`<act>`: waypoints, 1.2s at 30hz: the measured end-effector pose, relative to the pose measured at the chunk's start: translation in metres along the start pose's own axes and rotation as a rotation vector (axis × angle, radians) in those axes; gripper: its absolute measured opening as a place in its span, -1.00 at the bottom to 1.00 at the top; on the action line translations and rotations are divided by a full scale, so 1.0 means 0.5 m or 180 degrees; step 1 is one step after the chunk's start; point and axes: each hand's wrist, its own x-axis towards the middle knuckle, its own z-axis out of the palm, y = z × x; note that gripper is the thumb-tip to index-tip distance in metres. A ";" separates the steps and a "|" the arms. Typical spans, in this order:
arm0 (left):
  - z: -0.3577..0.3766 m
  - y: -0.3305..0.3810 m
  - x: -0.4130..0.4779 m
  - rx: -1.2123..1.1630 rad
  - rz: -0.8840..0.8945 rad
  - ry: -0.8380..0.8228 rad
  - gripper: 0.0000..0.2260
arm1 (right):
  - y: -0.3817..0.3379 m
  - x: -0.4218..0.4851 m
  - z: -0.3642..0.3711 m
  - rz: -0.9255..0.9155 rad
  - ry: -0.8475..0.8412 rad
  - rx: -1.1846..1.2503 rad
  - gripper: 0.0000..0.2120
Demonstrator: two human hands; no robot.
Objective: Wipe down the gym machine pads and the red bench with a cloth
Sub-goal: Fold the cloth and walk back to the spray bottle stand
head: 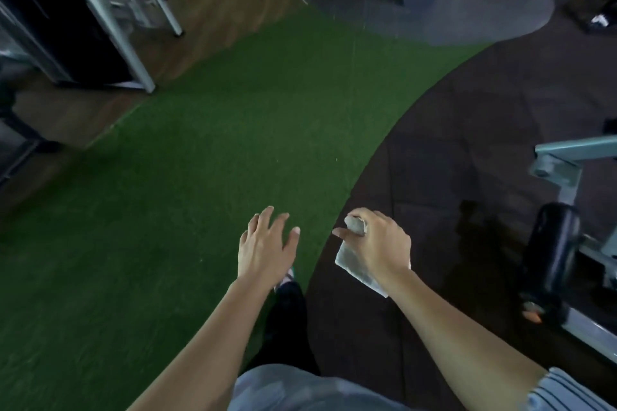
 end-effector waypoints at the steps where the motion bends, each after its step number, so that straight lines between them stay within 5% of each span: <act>1: -0.009 0.002 0.071 0.0037 0.0045 -0.0023 -0.54 | -0.004 0.063 0.007 0.0046 0.0049 -0.0017 -0.63; 13: -0.151 0.157 0.859 0.0281 0.0826 -0.0303 -0.56 | -0.080 0.772 -0.017 0.0553 0.0481 0.0044 -0.68; 36: -0.229 0.694 2.287 0.0410 0.1024 -0.0276 -0.56 | 0.141 2.264 -0.227 0.0547 0.0517 -0.0036 -0.65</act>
